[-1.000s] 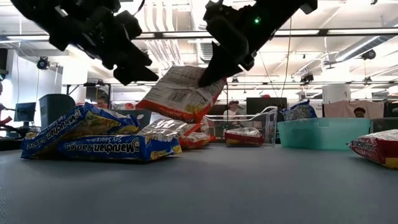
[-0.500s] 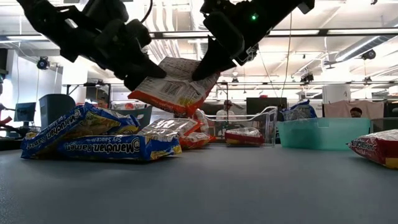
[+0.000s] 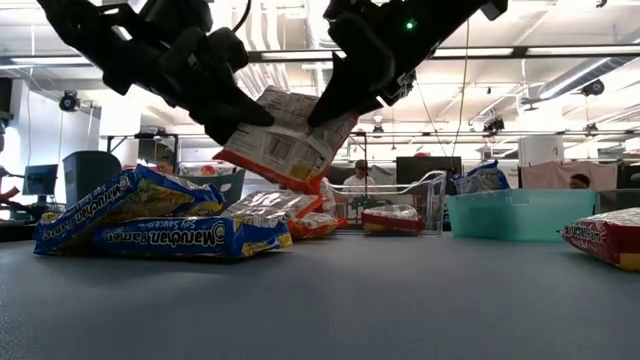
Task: Sort Maruchan noodles
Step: Put the orange noodle pack into the gray bin
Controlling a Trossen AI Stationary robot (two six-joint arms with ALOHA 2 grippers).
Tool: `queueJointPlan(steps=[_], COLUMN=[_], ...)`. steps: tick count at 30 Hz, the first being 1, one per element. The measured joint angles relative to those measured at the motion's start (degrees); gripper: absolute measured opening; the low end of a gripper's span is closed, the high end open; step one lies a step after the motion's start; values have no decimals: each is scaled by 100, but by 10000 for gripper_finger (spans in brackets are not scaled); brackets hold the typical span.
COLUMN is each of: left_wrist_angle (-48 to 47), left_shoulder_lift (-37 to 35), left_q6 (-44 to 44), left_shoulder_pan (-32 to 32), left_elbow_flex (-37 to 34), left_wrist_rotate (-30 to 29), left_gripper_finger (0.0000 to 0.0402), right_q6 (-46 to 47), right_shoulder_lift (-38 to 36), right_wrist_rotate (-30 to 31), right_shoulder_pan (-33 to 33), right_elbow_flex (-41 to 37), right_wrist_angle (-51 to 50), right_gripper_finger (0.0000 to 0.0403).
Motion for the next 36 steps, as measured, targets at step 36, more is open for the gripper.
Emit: queueJointPlan(steps=[36], left_wrist_angle=[-8638], left_shoulder_lift=[775], left_q6=[-765], left_shoulder_pan=[1777], left_elbow_flex=[3758], left_wrist_rotate=[-4803], left_gripper_finger=[107], right_q6=[-664], right_shoulder_lift=[-2214], right_wrist_rotate=[570], right_shoulder_pan=[0], right_elbow_flex=[-1829], right_wrist_angle=[1572], right_gripper_finger=[228])
